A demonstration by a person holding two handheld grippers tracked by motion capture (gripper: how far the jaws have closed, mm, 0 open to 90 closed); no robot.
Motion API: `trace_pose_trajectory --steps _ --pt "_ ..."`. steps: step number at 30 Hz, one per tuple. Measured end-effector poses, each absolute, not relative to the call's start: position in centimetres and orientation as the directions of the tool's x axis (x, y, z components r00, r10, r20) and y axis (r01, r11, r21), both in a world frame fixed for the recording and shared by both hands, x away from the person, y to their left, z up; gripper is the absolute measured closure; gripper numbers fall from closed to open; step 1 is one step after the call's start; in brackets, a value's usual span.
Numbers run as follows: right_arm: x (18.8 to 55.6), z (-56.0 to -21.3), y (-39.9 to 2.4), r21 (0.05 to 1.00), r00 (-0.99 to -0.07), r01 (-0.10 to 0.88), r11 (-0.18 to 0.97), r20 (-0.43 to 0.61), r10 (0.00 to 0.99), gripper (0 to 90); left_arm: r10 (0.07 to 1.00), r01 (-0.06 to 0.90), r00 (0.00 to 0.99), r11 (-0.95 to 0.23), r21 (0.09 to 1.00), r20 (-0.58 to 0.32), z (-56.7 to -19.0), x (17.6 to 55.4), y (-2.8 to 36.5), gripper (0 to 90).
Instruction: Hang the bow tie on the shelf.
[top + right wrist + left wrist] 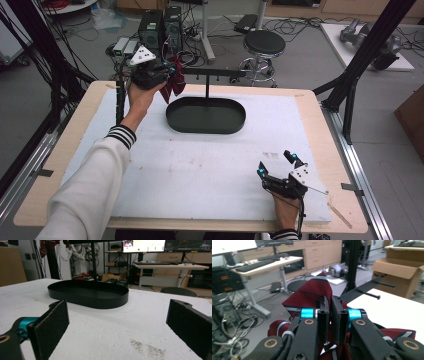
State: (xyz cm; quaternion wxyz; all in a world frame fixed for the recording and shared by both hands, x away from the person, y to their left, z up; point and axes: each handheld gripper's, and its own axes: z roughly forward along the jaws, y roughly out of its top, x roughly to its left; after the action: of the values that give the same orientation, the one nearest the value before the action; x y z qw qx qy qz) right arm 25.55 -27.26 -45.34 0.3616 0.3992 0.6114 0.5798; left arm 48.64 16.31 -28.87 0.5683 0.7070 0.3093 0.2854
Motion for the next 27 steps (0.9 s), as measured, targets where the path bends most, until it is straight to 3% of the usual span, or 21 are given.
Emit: trace_pose_trajectory --steps 15,27 --pt "25.5 -45.3 -27.3 0.998 -0.420 0.066 0.005 0.023 0.907 3.4 0.832 0.159 0.548 -0.206 0.966 0.087 -29.9 49.1 16.7 83.8" --pt "25.5 -45.4 -27.3 0.998 -0.419 0.066 0.003 0.025 0.908 3.4 0.842 0.178 0.528 -0.236 0.955 0.110 -31.4 49.1 16.6 83.6"
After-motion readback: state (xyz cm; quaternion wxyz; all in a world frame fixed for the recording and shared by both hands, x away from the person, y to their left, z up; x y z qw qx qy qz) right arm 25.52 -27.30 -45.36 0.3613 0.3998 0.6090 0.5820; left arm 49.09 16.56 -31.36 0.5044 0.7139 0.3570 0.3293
